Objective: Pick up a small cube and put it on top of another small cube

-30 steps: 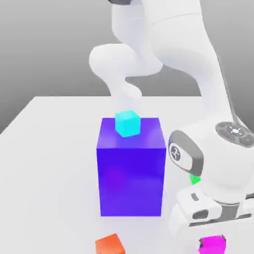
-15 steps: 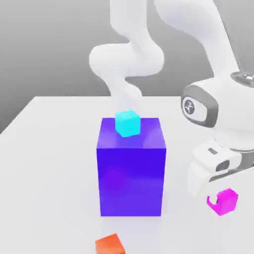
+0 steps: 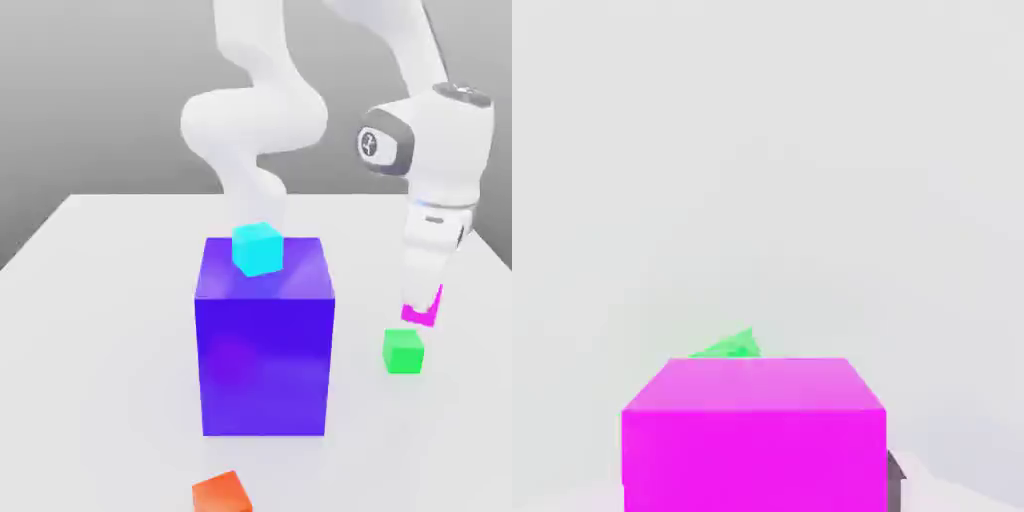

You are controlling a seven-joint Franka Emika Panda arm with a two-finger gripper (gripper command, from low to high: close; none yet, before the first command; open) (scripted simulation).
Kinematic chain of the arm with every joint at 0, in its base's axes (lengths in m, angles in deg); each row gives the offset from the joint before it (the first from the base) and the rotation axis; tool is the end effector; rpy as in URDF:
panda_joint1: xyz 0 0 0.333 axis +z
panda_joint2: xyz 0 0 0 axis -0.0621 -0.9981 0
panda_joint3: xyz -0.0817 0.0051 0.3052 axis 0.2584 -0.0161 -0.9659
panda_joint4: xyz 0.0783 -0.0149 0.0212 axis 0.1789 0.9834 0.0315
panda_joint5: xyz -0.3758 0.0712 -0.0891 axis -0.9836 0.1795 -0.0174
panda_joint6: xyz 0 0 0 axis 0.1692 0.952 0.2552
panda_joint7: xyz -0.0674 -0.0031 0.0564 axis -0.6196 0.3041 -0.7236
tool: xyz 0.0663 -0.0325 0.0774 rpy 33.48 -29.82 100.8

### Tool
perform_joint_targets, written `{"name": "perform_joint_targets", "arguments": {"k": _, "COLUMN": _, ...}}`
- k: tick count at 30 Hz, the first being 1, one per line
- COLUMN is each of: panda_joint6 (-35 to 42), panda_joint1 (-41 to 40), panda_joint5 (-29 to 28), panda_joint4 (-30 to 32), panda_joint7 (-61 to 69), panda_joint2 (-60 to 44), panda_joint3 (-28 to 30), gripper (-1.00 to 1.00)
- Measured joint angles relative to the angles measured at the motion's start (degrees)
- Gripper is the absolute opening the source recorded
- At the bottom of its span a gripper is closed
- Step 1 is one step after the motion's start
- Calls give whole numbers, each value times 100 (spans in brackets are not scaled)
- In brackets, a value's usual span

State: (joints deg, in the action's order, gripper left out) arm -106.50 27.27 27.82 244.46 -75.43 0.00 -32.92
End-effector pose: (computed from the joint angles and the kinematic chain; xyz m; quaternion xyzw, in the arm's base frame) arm 0.2308 0.2359 0.2399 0.9751 0.2219 -0.0007 0.0009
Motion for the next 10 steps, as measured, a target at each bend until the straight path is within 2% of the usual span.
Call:
{"name": "perform_joint_targets", "arguments": {"k": 4, "panda_joint6": -706, "panda_joint1": -212, "panda_joint5": -407, "panda_joint4": 48, "panda_joint7": -205, "panda_joint2": -664, "panda_joint3": -147, "gripper": -100}}
{"name": "perform_joint_targets", "arguments": {"k": 7, "panda_joint6": -1307, "panda_joint1": -466, "panda_joint5": -1257, "panda_joint4": 41, "panda_joint7": -782, "panda_joint2": -1312, "panda_joint3": -102, "gripper": -100}}
{"name": "perform_joint_targets", "arguments": {"k": 8, "panda_joint6": -1475, "panda_joint1": -511, "panda_joint5": -1626, "panda_joint4": 35, "panda_joint7": -1034, "panda_joint2": -1505, "panda_joint3": -67, "gripper": 100}}
{"name": "perform_joint_targets", "arguments": {"k": 10, "panda_joint6": -1474, "panda_joint1": -549, "panda_joint5": -1626, "panda_joint4": 35, "panda_joint7": -1035, "panda_joint2": -1505, "panda_joint3": -71, "gripper": 100}}
